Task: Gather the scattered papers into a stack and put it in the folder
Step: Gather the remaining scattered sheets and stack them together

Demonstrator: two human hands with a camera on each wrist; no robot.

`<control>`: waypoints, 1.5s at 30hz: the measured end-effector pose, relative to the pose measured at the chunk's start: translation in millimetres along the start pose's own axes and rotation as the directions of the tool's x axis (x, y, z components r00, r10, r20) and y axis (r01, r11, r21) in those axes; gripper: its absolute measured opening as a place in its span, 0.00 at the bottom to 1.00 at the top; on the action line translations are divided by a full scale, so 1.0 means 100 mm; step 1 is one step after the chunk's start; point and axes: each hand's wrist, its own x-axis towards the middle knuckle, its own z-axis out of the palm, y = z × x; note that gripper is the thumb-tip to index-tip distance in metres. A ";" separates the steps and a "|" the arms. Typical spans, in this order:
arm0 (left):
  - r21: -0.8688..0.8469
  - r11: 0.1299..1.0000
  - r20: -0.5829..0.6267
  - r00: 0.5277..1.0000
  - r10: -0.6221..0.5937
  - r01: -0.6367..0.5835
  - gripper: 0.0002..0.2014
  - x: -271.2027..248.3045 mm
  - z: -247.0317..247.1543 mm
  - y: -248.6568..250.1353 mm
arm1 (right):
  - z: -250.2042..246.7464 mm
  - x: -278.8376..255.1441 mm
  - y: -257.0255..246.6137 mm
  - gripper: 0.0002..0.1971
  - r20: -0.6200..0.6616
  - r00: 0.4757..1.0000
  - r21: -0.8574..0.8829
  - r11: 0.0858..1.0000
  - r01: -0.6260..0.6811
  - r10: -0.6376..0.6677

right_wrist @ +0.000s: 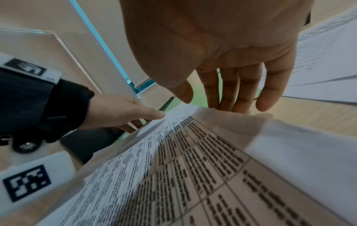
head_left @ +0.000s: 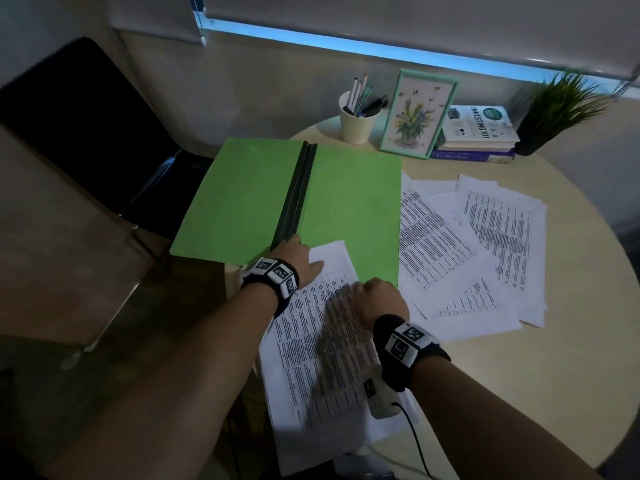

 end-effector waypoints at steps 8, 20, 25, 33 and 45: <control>-0.027 1.000 -0.020 1.000 -0.010 0.010 0.34 0.05 -0.10 0.09 | 0.03 0.05 -0.06 0.21 -0.029 0.999 0.038 0.999 -0.019 0.020; 0.061 0.998 0.074 0.997 0.009 -0.014 0.32 0.07 -0.07 0.11 | 0.00 -0.06 0.10 0.19 0.128 0.991 0.033 0.999 0.035 -0.039; 0.048 0.996 0.139 0.987 -0.075 0.069 0.38 0.01 -0.07 0.12 | 0.00 -0.04 0.26 0.22 0.120 0.992 0.211 0.977 0.018 -0.044; -0.175 0.985 -0.114 0.993 -0.031 0.011 0.31 -0.16 -0.21 0.59 | -0.38 0.05 0.77 0.11 -0.106 0.987 0.341 0.937 -0.076 0.118; -0.145 0.970 -0.004 0.980 0.198 -0.196 0.38 -0.15 0.15 2.12 | -0.85 0.26 2.10 0.26 0.021 0.999 -0.215 0.975 0.051 -0.047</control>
